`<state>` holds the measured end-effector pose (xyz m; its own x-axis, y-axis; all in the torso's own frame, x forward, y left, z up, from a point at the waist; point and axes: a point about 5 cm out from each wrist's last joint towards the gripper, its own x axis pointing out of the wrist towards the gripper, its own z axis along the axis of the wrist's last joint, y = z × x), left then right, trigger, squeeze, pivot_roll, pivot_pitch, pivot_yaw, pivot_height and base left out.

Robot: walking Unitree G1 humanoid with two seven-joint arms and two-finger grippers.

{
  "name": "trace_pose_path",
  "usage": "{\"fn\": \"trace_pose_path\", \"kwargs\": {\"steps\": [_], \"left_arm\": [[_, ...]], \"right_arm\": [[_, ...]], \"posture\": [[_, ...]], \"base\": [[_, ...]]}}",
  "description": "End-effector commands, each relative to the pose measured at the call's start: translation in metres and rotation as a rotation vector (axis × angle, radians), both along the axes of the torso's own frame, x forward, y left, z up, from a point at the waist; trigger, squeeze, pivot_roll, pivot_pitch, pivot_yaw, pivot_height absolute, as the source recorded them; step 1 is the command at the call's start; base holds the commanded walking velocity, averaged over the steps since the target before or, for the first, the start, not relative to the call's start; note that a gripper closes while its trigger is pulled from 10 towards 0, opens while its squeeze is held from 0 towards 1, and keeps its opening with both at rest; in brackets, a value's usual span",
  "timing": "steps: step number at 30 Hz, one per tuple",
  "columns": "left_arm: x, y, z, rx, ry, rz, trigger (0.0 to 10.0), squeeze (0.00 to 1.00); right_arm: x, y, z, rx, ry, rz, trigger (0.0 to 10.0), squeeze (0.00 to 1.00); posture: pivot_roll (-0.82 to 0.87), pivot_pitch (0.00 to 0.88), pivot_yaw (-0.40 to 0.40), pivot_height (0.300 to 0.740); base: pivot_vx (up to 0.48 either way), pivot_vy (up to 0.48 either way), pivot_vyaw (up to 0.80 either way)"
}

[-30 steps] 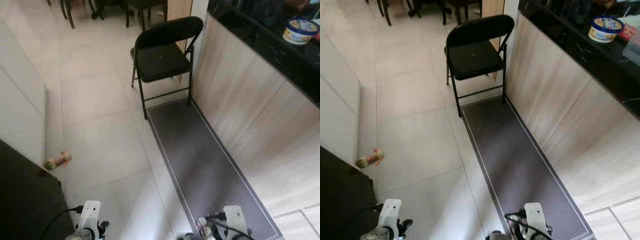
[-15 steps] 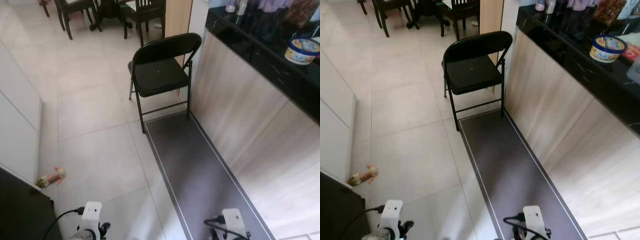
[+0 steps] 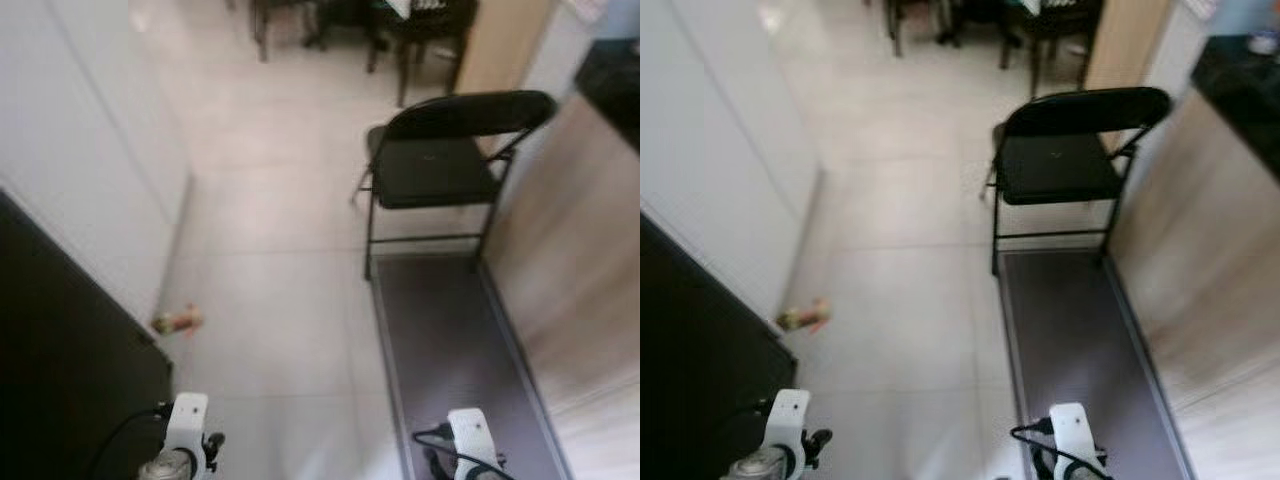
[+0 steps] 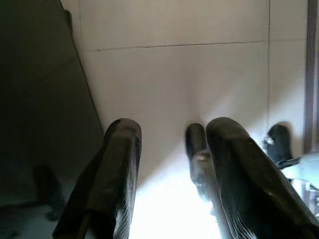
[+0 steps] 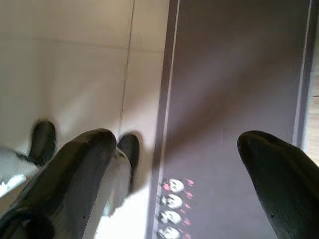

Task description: Restocking fridge

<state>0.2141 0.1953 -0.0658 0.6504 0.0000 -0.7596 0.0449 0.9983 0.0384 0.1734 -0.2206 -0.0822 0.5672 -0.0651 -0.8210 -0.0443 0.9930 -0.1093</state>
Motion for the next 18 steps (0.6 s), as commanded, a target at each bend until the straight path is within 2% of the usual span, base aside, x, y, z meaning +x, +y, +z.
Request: {"fn": "trace_pose_path", "kwargs": {"steps": [1, 18], "left_arm": [[-0.0101, 0.008, -0.0048, 0.031, 0.034, 0.009, 10.0, 0.0], [-0.0133, 0.0057, -0.0071, 0.023, 0.048, 0.01, 10.0, 0.0]], "right_arm": [[-0.0037, 0.004, -0.0027, 0.013, 0.016, -0.006, 10.0, 0.0], [-0.0039, 0.0039, -0.003, 0.007, 0.026, 0.0, 10.0, 0.0]], "posture": [[-0.11, 0.159, -0.022, 0.74], [-0.1, 0.161, -0.021, 0.74]], "base": [[0.0, 0.0, 0.8], [0.0, 0.0, 0.8]]}}
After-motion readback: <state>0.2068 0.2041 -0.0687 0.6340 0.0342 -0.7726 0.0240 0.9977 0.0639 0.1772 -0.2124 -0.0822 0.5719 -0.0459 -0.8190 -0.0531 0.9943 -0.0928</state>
